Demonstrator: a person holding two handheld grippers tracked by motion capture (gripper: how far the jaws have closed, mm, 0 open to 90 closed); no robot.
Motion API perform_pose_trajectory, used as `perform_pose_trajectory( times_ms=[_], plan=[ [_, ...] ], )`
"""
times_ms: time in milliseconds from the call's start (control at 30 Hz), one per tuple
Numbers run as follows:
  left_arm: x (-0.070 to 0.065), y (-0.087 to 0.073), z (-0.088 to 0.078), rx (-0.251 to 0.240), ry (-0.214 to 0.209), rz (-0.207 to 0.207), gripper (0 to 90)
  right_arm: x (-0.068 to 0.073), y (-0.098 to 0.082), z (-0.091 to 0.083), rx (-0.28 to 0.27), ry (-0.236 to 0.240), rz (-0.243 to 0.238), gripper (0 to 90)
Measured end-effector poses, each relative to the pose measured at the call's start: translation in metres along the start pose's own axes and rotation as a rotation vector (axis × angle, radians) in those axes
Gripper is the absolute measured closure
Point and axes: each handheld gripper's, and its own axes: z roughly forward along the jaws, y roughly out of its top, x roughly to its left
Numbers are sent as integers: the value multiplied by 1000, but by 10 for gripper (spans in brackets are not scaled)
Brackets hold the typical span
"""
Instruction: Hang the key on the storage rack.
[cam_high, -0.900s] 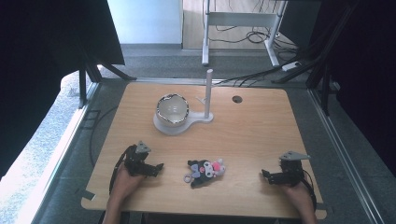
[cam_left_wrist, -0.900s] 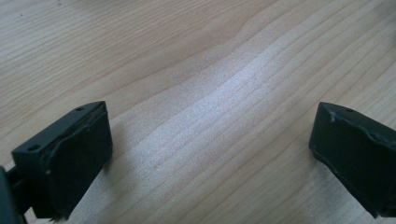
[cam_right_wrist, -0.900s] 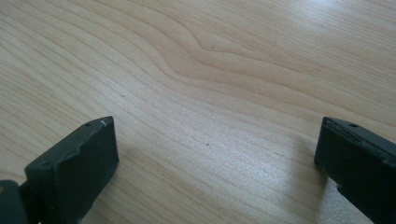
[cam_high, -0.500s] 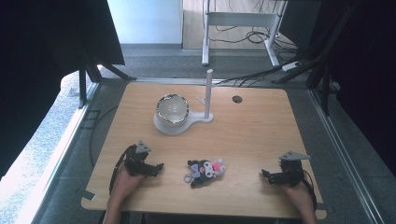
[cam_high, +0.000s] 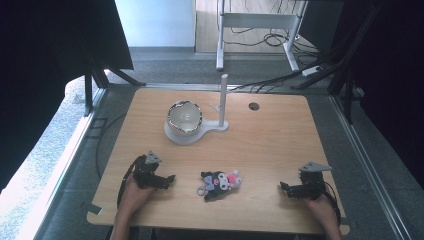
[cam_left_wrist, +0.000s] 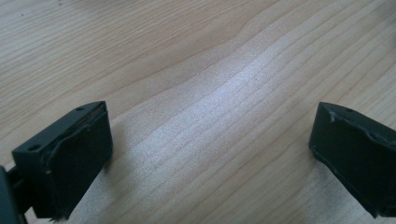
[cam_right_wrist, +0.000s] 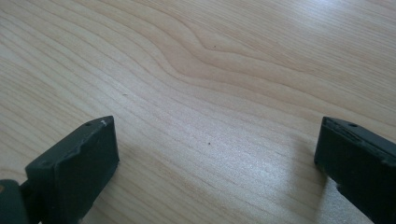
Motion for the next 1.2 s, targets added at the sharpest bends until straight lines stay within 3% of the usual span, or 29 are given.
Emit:
perform_pose_trajectory(
  times_ms=[333, 1200],
  plan=[
    [0, 0, 0, 0, 2, -1, 0, 2, 2, -5, 29, -8, -45, 0],
    [0, 0, 0, 0, 2, -1, 0, 11, 20, -11, 91, 82, -130, 10]
  ],
)
